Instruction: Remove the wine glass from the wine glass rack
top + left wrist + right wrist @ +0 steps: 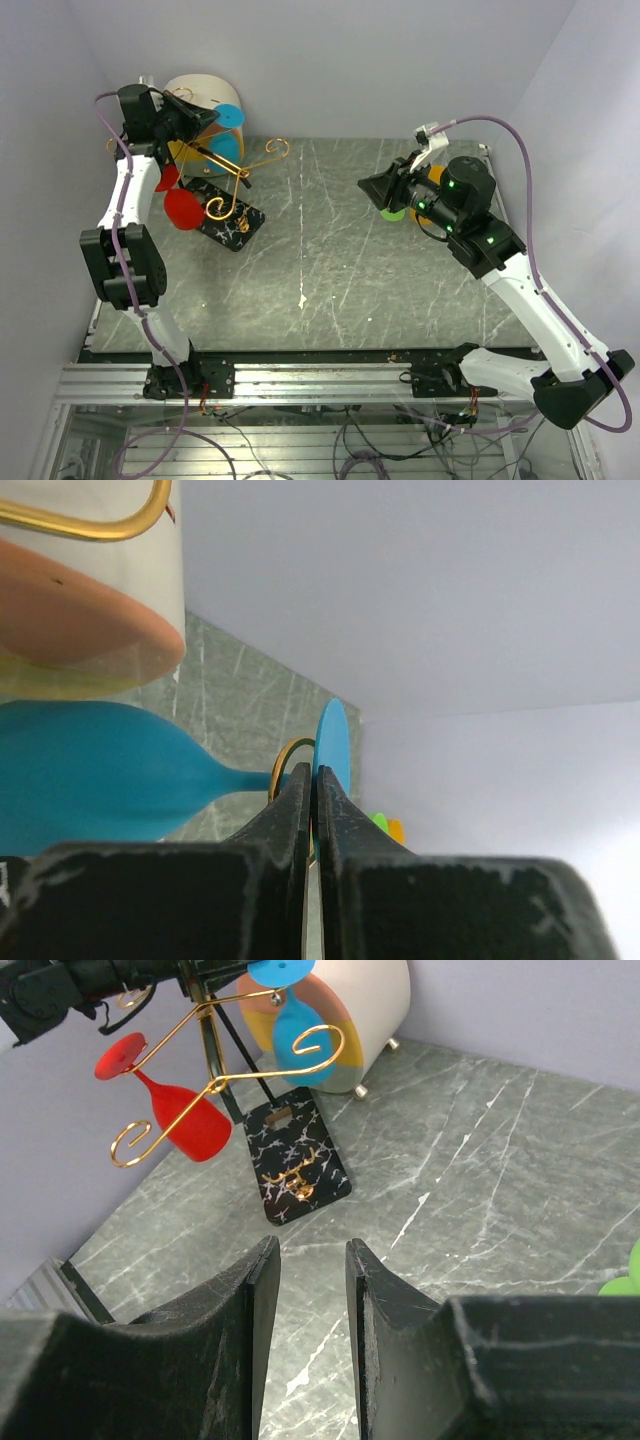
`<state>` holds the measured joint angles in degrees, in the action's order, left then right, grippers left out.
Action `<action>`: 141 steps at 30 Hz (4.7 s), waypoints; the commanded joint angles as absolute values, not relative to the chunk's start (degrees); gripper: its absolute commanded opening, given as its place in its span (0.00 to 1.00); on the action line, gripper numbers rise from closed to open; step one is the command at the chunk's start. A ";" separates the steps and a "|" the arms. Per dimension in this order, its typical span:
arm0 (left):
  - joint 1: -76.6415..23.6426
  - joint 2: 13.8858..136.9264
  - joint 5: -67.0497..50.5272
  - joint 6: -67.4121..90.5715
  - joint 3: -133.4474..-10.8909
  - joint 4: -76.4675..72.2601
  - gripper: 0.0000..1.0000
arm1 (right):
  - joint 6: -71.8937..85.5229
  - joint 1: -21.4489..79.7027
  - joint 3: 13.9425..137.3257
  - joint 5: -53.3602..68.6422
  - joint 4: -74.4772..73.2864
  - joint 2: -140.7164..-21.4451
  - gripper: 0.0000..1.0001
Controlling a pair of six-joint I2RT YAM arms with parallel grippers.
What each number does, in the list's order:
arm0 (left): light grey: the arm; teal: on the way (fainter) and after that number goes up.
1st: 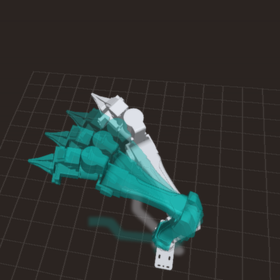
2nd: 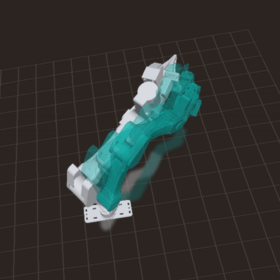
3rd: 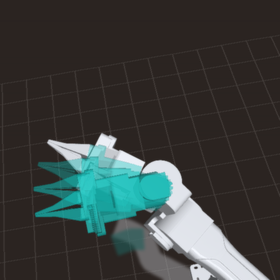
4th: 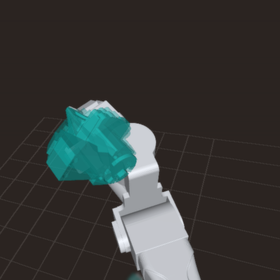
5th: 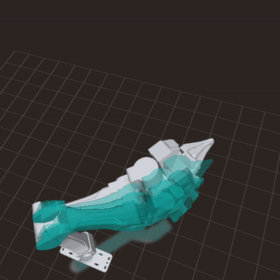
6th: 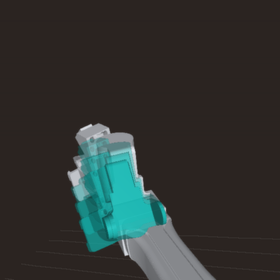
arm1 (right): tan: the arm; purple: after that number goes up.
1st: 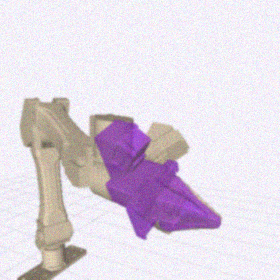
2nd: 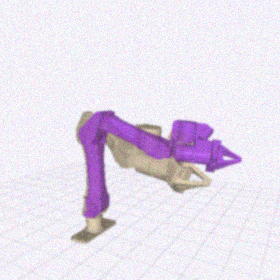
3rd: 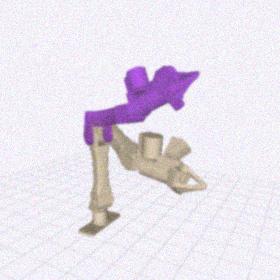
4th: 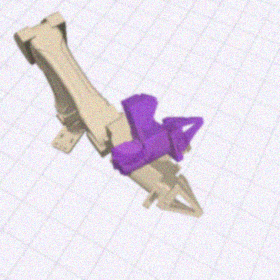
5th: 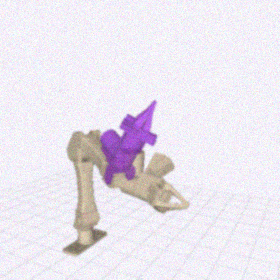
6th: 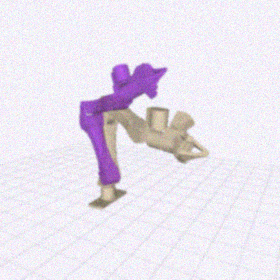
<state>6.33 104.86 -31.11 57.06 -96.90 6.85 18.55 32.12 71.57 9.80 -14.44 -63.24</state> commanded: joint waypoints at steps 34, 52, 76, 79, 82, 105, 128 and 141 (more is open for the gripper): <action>9.72 96.16 -31.96 59.58 -90.54 5.13 0.07 | 18.83 32.34 70.74 8.63 -12.44 -61.60 0.32; 13.16 90.87 -27.91 58.60 -94.68 7.49 0.07 | 19.05 32.34 70.67 9.14 -12.13 -62.08 0.32; 13.11 74.40 -33.17 76.31 -83.52 -27.23 0.07 | 19.08 32.34 71.91 16.78 -10.57 -62.81 0.34; 13.14 71.28 -35.78 85.59 -77.37 -39.57 0.07 | 19.57 32.35 71.90 24.53 -7.59 -62.97 0.37; 13.12 67.50 -37.77 93.20 -71.13 -50.12 0.07 | 21.93 32.34 71.87 33.35 -3.10 -63.74 0.42; 9.98 41.75 -36.97 111.49 -48.12 -65.17 0.07 | 53.56 32.37 83.37 60.85 56.53 -90.27 0.62; 7.93 36.31 -36.67 109.87 -46.29 -60.15 0.07 | 93.50 34.59 89.65 60.17 100.69 -103.71 0.58; 7.49 36.12 -37.39 108.49 -45.28 -58.18 0.07 | 91.21 40.00 95.56 62.01 96.96 -105.86 0.36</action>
<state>7.99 36.82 -37.30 109.93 -45.84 -58.65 91.05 38.46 92.82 60.99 86.80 -104.88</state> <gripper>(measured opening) 0.072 0.454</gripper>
